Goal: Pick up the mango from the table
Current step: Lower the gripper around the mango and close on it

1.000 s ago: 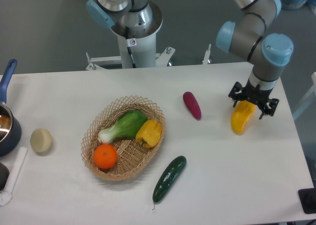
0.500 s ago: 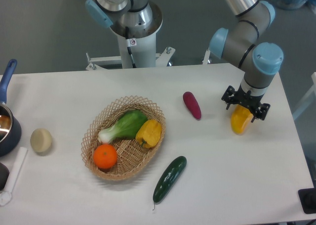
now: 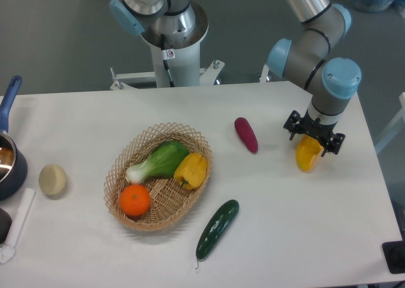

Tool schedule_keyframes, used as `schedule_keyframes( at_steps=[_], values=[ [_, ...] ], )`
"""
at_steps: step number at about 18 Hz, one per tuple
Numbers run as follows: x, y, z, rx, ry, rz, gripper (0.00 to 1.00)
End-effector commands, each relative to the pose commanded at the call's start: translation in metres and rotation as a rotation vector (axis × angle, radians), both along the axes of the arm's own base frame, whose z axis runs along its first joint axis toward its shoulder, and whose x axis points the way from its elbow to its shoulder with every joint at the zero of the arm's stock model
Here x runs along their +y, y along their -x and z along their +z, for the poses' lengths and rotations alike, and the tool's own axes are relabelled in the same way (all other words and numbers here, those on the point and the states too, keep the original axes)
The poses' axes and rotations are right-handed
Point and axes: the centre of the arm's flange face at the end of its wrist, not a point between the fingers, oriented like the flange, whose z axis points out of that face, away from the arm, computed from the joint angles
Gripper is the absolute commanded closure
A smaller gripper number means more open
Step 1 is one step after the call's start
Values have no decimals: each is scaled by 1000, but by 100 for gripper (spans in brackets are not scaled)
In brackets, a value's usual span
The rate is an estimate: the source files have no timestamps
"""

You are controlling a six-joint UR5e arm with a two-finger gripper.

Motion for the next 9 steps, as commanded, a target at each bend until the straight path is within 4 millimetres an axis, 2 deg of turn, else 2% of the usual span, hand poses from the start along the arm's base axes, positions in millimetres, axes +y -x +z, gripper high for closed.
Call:
schedule_keyframes(
  at_steps=[2,7,8,9],
  values=[
    [8,-4,-2,4,23,-15,0],
    [9,-4,-3,14,20,-13,0],
    [9,-4,-2,17,19,-8,2],
    [10,-5,-3,17,19,-10,10]
  ],
)
